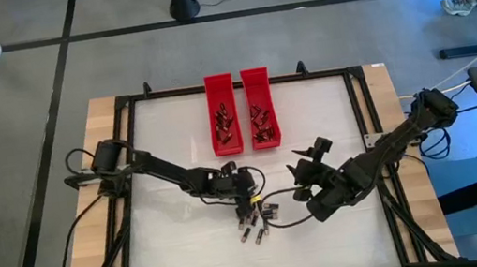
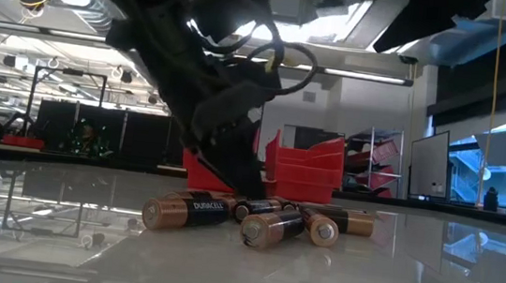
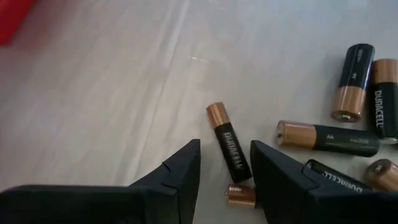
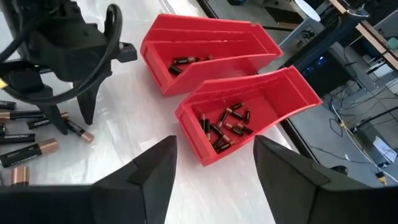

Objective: Sort batteries
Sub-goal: Put the small black battery into the right red bin

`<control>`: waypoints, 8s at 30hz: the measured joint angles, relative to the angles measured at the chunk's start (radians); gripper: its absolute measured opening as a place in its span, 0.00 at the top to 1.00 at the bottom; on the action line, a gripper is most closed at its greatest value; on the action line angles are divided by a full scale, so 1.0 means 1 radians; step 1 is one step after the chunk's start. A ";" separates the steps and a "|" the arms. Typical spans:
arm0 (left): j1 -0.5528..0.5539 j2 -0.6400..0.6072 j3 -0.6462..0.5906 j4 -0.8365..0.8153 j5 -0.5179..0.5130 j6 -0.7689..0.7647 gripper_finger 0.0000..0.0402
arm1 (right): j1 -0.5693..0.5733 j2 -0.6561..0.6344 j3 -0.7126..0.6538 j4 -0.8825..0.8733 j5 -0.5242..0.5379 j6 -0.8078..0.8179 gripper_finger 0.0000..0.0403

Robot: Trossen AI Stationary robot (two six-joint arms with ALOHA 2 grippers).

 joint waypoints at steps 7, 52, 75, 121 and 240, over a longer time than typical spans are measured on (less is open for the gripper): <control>-0.003 0.051 0.005 -0.002 -0.033 0.057 0.67 | 0.000 0.000 0.000 0.005 -0.001 0.000 0.47; 0.352 -0.213 0.111 0.039 -0.007 0.456 0.95 | -0.001 0.001 0.000 -0.002 0.006 -0.014 0.47; 0.499 -0.198 0.162 0.077 0.174 0.392 0.92 | -0.001 0.001 0.001 0.000 0.006 -0.022 0.47; -0.057 -0.194 0.015 -0.285 0.246 0.685 0.75 | 0.000 0.001 0.001 0.042 -0.020 -0.024 0.47; 0.367 -0.273 0.005 0.310 0.063 0.614 0.56 | 0.000 0.001 0.001 0.051 -0.071 -0.067 0.47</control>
